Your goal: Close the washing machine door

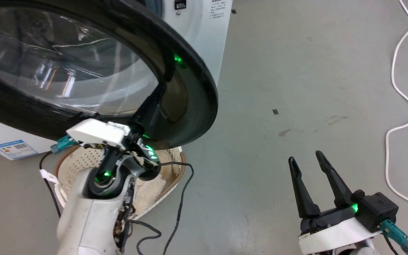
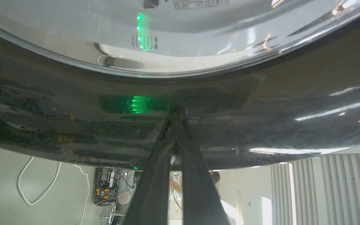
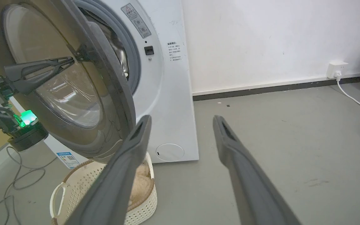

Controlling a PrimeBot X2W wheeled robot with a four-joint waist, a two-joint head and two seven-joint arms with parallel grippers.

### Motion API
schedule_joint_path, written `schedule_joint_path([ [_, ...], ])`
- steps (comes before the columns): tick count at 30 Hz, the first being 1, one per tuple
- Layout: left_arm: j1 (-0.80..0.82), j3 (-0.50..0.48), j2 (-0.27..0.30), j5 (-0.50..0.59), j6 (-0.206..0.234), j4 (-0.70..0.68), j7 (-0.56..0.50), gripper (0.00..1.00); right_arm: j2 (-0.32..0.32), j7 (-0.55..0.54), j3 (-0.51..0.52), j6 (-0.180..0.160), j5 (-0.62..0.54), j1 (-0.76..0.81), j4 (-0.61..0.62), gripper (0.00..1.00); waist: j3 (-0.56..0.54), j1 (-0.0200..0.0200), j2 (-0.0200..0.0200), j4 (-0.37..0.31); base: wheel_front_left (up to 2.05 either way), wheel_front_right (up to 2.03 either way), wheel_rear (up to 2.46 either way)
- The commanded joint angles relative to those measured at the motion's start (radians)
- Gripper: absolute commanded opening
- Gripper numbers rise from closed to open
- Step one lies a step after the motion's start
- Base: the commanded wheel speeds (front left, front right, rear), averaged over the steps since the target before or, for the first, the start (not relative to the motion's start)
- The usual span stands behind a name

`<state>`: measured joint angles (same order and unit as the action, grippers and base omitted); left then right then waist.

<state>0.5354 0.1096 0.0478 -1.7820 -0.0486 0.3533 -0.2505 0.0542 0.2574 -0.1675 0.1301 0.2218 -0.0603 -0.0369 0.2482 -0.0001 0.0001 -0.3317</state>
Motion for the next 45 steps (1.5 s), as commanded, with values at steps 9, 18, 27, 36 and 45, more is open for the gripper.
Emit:
schedule_joint_path([
  [9,-0.064,0.053,0.022,0.079,-0.065,0.053,0.035,0.00,-0.004,0.004,0.003,0.001,-0.006,-0.005,-0.012,1.00,-0.075,0.0001,-0.0001,0.075,0.00,0.00,0.00],
  [18,-0.249,0.261,0.248,0.572,-0.082,-0.080,0.223,0.00,-0.004,0.004,0.030,0.001,-0.025,0.033,-0.024,1.00,-0.166,0.0001,-0.0001,0.190,0.00,0.00,0.00],
  [27,-0.319,0.295,0.384,0.992,0.001,-0.092,0.501,0.00,-0.002,0.004,0.040,0.001,-0.031,0.062,-0.031,1.00,-0.233,0.0001,-0.0001,0.295,0.00,0.00,0.00],
  [36,-0.483,0.093,0.277,1.272,0.076,-0.312,0.512,0.00,0.003,0.004,0.035,0.001,-0.032,0.074,-0.029,1.00,-0.251,0.0001,-0.0001,0.356,0.00,0.00,0.00],
  [45,-0.611,0.050,0.195,1.450,0.063,-0.330,0.512,1.00,0.010,0.004,0.023,0.001,-0.030,0.074,-0.046,1.00,-0.254,0.0001,-0.0001,0.368,0.00,0.00,0.00],
])
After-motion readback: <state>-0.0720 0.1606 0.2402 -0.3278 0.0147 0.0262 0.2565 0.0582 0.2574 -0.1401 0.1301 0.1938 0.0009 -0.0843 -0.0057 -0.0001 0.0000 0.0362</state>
